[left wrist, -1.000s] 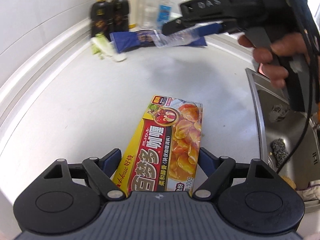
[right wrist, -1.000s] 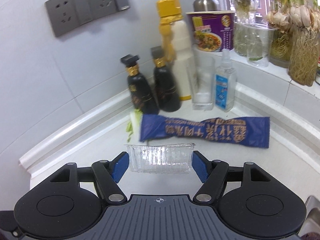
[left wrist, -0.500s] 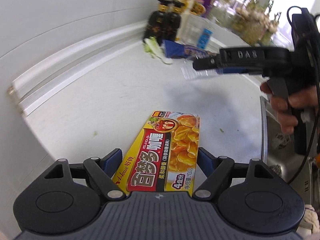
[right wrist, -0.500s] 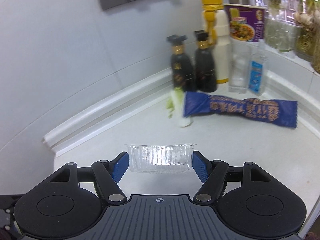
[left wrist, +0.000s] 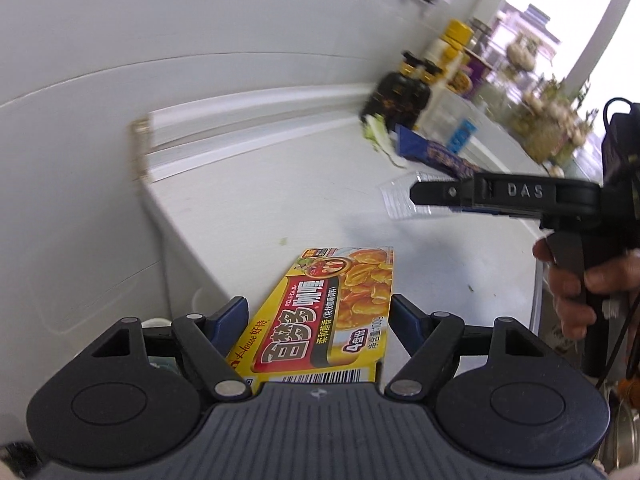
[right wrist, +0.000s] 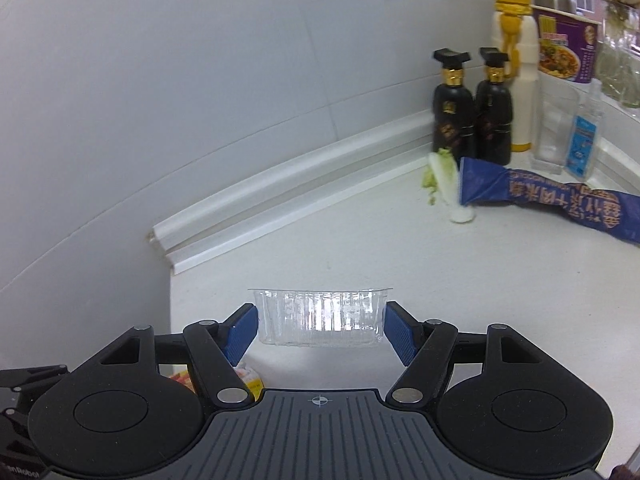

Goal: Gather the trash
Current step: 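Carry the plastic tray with the right tool while the left tool carries the curry box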

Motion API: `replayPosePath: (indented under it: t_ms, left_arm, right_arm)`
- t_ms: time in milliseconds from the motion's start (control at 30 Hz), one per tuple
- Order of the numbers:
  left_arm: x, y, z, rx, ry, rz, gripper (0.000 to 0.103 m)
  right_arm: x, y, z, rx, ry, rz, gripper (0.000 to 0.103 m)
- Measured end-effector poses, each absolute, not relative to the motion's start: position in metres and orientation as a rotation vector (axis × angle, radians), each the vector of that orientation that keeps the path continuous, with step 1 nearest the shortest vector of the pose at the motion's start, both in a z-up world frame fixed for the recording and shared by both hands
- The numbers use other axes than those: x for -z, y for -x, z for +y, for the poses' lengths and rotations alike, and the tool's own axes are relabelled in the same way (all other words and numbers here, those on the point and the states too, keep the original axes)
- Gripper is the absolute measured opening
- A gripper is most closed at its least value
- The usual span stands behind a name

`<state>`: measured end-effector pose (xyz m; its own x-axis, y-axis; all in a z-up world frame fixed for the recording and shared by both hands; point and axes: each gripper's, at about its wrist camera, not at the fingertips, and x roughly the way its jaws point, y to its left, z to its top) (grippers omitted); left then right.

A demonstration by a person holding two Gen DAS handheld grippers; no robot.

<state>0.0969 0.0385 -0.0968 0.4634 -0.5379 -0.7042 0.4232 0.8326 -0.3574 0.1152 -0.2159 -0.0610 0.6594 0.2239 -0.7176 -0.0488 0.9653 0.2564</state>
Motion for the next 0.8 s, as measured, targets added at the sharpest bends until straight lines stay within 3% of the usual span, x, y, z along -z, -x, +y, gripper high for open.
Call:
replayPosePath:
  t_ms: [233, 300, 333, 367, 400, 433, 700, 800]
  left_arm:
    - [0.096, -0.092, 0.077, 0.504, 0.226, 0.887, 0.071]
    - [0.096, -0.091, 0.092, 0.475, 0.253, 0.884, 0.066]
    - [0.097, -0.092, 0.098, 0.473, 0.272, 0.885, 0.025]
    - [0.099, -0.094, 0.103, 0.462, 0.288, 0.904, 0.009]
    - [0.101, -0.096, 0.11, 0.429, 0.301, 0.919, 0.007]
    - [0.104, -0.097, 0.116, 0.404, 0.306, 0.919, 0.011]
    - [0.154, -0.101, 0.164, 0.229, 0.352, 0.996, 0.012]
    - [0.168, -0.095, 0.175, 0.193, 0.376, 1.022, 0.019]
  right_arm:
    - [0.061, -0.114, -0.184, -0.224, -0.206, 0.855, 0.07]
    - [0.061, -0.113, -0.174, -0.245, -0.194, 0.858, 0.07]
    - [0.061, -0.114, -0.169, -0.255, -0.189, 0.86, 0.07]
    - [0.061, -0.114, -0.164, -0.265, -0.186, 0.862, 0.07]
    - [0.061, -0.115, -0.158, -0.276, -0.183, 0.866, 0.07]
    - [0.062, -0.116, -0.153, -0.287, -0.182, 0.87, 0.07]
    - [0.07, -0.117, -0.1, -0.385, -0.114, 0.914, 0.07]
    - [0.076, -0.118, -0.081, -0.416, -0.08, 0.939, 0.07]
